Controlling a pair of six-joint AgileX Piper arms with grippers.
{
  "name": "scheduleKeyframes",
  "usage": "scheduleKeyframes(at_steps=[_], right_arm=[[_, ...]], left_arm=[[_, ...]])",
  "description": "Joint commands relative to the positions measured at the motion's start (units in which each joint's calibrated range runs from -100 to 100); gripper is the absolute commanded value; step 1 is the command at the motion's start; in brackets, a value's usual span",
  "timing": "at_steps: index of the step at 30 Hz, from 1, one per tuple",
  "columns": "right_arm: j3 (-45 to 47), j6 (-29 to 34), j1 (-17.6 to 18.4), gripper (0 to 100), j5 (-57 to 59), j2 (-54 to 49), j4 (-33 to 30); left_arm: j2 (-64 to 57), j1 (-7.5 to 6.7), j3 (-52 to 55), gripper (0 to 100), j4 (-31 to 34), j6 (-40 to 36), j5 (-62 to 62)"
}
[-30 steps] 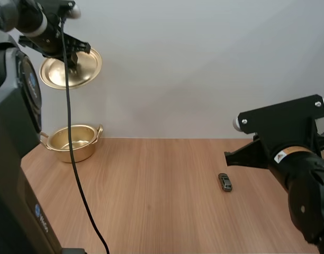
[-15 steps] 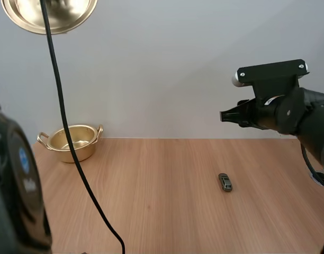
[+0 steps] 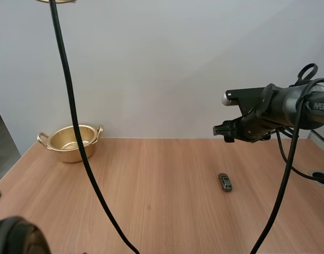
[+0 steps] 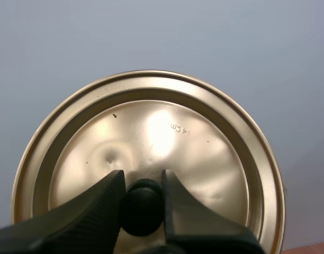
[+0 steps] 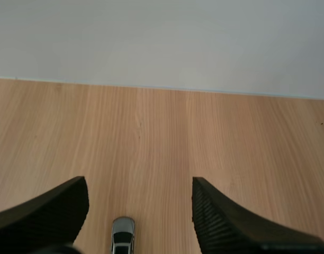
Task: Open the pot, put the car inside, and close it
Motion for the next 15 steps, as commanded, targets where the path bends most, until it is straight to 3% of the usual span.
scheduleKeyframes(at_steps=[1,15], right_arm=[[0.0,-0.9,0.0,94,0.6,0.5,0.1],[-0.2,-3.0,0.4,92,7.2,5.6,0.9]], left_arm=[[0.0,0.02,0.0,0,-0.1,-0.1,0.9],[0.0,0.02,0.0,0,-0.1,-0.1,2.2]])
